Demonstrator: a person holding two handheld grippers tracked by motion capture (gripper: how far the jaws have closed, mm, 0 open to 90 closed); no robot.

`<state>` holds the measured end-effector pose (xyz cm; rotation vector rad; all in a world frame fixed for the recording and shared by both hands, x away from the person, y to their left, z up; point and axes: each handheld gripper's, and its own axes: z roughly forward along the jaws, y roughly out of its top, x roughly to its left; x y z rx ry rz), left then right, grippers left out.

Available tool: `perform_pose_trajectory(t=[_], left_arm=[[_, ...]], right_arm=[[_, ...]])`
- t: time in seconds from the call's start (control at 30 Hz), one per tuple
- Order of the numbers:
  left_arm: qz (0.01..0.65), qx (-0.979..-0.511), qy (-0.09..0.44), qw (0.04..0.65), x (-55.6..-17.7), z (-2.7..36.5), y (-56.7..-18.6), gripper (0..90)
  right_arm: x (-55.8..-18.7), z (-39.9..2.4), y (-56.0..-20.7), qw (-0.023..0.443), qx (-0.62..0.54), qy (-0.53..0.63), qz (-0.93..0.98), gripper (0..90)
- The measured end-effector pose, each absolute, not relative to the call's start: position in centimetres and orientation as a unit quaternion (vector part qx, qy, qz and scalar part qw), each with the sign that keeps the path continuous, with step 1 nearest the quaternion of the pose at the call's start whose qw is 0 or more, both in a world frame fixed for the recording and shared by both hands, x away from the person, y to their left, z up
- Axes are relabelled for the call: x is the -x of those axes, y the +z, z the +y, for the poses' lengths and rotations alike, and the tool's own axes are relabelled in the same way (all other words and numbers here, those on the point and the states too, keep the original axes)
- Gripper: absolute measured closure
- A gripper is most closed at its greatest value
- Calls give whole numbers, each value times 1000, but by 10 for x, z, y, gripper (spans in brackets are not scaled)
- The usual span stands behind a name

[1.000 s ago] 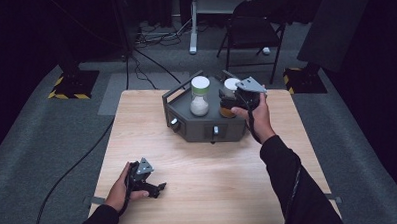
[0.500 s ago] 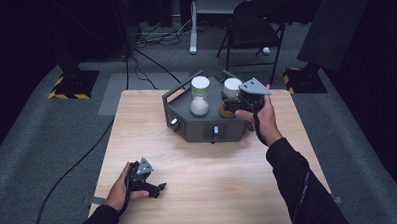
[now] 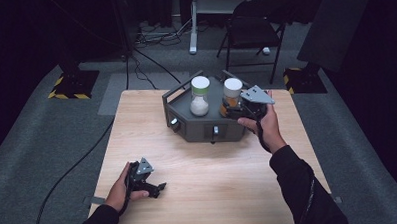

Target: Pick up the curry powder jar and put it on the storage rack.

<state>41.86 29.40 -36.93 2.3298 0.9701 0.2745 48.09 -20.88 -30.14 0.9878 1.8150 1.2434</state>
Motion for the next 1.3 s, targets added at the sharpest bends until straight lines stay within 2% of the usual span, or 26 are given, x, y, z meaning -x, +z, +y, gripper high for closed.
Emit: perform_pose_trajectory(t=[0.27, 1.3], left_arm=[[365, -876, 103, 297, -419, 294, -369, 3], [364, -877, 103, 296, -419, 294, -369, 3]], right_arm=[[-467, -206, -312, 367, -364, 476, 711, 44], [-426, -214, -369, 322, -340, 465, 751, 33]])
